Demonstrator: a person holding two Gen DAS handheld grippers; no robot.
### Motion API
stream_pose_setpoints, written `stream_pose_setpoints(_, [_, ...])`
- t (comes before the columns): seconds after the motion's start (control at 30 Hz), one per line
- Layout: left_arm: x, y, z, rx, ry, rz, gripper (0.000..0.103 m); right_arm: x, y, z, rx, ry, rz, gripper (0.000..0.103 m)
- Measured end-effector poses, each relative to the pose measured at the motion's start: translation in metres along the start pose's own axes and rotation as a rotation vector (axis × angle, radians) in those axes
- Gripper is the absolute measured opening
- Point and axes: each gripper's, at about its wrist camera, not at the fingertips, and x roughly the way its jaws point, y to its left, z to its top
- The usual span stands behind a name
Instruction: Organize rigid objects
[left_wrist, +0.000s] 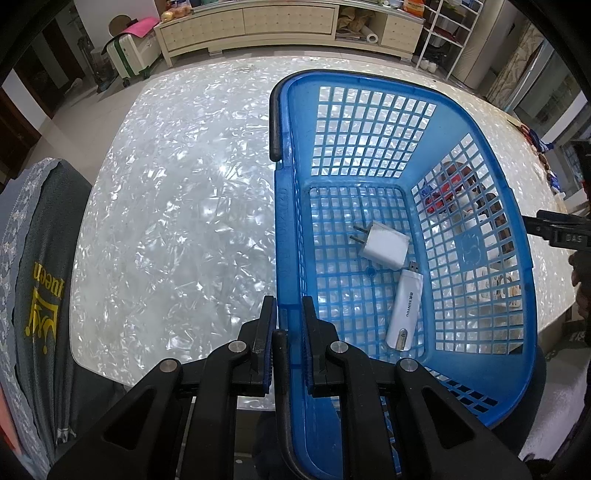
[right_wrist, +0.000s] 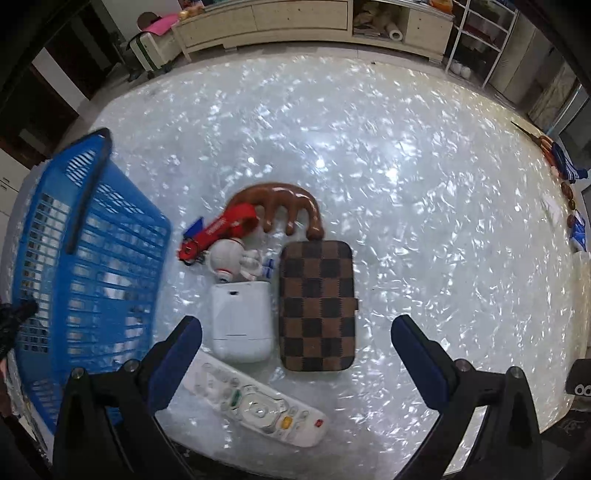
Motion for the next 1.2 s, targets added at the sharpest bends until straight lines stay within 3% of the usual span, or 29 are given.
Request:
stream_pose_setpoints(0.4, [-0.001,-0.001,0.0,0.011,0.001,0.003,0.014,0.042,-0.025,-0.001,0.028,0.061,-0.012,0.103])
stream_pose_setpoints(1.2, [-0.001,-0.001,0.0,0.009,-0.003,0.009,0.014,0.118,-0.005,0.0,-0.02,0.109,-0.08,0.103])
